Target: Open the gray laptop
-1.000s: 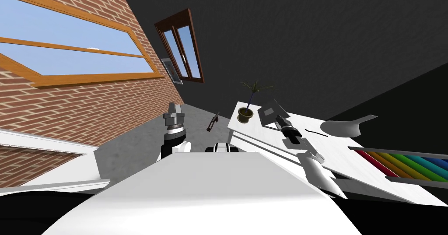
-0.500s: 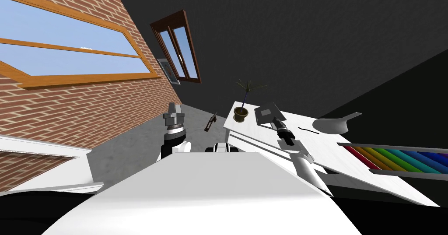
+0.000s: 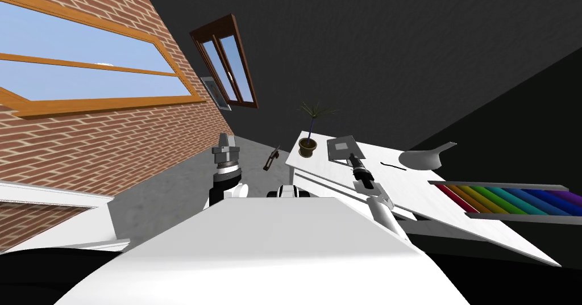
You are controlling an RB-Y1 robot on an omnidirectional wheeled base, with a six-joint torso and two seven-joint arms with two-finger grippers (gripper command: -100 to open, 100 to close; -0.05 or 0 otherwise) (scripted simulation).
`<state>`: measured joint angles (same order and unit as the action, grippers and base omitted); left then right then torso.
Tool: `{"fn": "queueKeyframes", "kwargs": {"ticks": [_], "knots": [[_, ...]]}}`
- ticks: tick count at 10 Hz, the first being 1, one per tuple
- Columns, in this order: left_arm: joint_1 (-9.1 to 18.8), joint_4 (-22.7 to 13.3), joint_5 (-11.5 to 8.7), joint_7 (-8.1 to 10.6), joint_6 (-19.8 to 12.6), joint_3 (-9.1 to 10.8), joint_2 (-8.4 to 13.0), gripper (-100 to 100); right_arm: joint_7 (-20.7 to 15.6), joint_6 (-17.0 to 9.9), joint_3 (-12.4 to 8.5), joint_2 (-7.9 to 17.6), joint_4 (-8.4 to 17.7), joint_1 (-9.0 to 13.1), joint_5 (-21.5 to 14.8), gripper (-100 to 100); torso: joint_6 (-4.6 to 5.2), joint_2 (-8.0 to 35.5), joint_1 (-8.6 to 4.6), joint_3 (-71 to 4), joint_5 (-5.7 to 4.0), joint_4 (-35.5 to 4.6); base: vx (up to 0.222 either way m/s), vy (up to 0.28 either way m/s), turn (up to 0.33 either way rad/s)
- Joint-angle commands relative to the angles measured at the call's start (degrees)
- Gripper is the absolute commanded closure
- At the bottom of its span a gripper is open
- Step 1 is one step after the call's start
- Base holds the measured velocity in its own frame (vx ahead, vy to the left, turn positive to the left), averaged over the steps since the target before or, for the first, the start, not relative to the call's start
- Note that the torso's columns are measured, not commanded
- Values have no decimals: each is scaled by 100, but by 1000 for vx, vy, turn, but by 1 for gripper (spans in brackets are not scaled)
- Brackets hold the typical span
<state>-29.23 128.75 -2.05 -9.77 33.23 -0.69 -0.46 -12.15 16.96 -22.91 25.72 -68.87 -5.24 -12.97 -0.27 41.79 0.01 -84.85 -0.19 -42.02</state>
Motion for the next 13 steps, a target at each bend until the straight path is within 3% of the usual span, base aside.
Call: {"fn": "queueKeyframes", "kwargs": {"ticks": [1, 2, 9, 10, 11, 13], "knots": [[-1, 0, 0, 0, 0, 1, 0, 0, 107, -34, -1, 4, 90, 120, 94, -100, 1, 4, -7, 5, -12, 7, -27, -35, 33], [0, 0, 0, 0, 0, 0, 0, 0, 107, -34, -1, 4, 90, 120, 94, -100, 11, 31, 10, 16, 8, -12, -39, 32, 46], [1, 0, 0, 0, 0, -1, -1, 0, 521, -806, 88, 655, -202, 288, 225, -100, 28, 54, 2, 29, 25, -32, -54, 33, 45], [1, 0, 0, 0, 0, -1, -1, 0, 481, -718, 83, 601, -136, 281, 214, -100, 28, 54, 4, 31, 25, -33, -24, 10, 9], [0, 0, 0, 0, 0, -1, -1, 0, 497, -754, 89, 604, -139, 276, 217, 0, 30, 51, 2, 31, 25, -33, 0, 0, 0], [0, 0, 0, 0, 0, 0, 0, 0, 497, -758, 93, 596, -129, 268, 217, 0, 27, 50, 5, 27, 27, -31, 0, 0, 0]]}}
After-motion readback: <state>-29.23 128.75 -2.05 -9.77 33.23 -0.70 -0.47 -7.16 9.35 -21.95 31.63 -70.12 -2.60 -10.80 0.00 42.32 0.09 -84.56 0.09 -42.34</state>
